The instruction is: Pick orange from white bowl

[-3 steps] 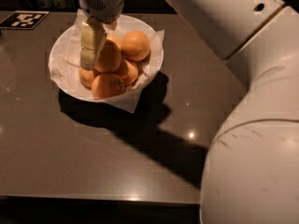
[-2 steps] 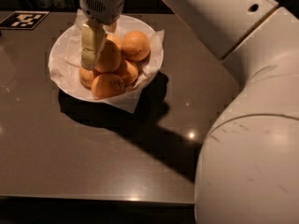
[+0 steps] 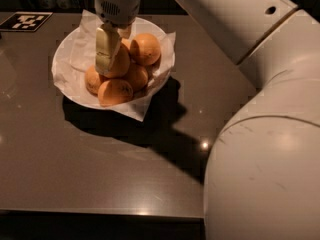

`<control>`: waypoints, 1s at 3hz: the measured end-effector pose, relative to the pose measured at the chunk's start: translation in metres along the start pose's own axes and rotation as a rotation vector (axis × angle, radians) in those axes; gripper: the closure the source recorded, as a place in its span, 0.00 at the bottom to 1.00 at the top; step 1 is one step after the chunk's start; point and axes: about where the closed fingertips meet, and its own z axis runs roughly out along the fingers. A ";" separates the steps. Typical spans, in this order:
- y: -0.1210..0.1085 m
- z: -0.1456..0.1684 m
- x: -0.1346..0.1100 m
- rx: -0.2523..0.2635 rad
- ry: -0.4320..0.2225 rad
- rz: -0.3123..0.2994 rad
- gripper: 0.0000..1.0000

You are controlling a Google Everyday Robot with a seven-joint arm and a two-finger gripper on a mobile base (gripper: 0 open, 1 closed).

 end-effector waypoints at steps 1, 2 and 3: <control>0.000 0.010 0.003 -0.018 0.016 0.004 0.14; 0.002 0.022 0.003 -0.041 0.029 0.001 0.15; 0.002 0.018 0.002 -0.041 0.029 0.001 0.17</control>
Offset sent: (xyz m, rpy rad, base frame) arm -0.0173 -0.0097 -0.0372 -0.0909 0.1346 0.0222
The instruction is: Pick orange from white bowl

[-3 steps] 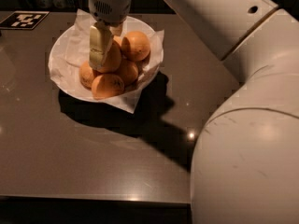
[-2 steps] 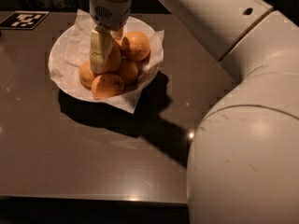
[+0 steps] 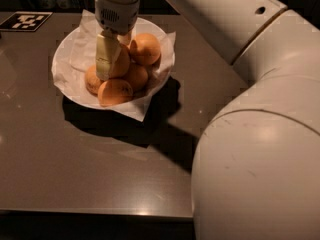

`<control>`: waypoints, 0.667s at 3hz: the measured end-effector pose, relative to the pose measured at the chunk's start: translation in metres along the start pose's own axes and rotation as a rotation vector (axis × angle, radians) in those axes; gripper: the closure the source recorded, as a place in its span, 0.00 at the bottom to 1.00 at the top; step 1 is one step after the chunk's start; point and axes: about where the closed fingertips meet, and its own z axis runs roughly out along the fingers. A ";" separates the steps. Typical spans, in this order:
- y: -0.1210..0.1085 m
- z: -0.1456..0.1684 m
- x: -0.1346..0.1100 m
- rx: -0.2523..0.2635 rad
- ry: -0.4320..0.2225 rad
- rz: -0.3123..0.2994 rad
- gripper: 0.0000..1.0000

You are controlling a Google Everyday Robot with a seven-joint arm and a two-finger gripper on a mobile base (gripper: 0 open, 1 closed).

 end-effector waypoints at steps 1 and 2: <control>0.000 0.000 0.000 0.000 0.000 0.000 0.35; 0.000 0.000 0.000 0.000 0.000 0.000 0.58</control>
Offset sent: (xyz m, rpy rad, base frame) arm 0.0002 0.0000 0.0002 0.0002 -0.0002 -0.0004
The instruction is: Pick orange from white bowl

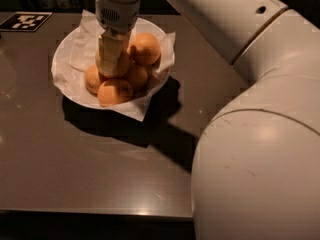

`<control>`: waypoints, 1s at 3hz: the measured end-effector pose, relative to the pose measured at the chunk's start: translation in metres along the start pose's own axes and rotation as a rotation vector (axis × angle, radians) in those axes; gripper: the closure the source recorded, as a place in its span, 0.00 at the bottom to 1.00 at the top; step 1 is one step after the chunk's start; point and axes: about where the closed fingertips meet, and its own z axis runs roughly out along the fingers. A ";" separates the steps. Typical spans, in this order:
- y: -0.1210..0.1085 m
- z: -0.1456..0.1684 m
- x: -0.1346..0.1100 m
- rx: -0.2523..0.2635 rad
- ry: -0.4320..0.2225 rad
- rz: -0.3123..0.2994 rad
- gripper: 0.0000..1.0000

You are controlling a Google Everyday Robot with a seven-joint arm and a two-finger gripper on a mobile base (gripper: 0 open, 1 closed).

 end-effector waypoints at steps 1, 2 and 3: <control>0.000 0.000 0.000 0.000 0.000 0.000 0.82; 0.000 0.000 0.000 0.000 0.000 0.000 1.00; 0.007 -0.027 -0.006 0.034 -0.082 -0.032 1.00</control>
Offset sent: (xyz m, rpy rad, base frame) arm 0.0000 0.0000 0.0000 0.0000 0.0000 0.0000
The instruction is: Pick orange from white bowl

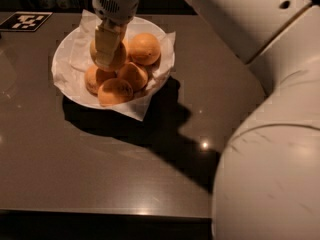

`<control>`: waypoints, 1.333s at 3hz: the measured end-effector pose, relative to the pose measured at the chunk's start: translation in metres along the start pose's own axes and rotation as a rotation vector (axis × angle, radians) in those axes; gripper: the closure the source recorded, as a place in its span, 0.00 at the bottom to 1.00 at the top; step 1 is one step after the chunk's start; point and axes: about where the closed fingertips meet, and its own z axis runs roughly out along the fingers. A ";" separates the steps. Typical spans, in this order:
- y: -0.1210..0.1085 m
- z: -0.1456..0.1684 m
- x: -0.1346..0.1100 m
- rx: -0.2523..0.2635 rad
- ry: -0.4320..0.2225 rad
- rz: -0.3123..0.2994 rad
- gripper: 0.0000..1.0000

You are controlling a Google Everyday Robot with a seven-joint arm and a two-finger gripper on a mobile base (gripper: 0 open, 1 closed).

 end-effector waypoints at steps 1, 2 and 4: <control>0.015 -0.030 -0.001 -0.002 -0.089 -0.029 1.00; 0.029 -0.046 0.008 -0.032 -0.149 -0.027 1.00; 0.091 -0.082 0.047 -0.087 -0.172 0.031 1.00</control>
Offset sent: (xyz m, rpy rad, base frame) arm -0.0620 -0.0361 0.0514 0.2065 0.0373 0.0590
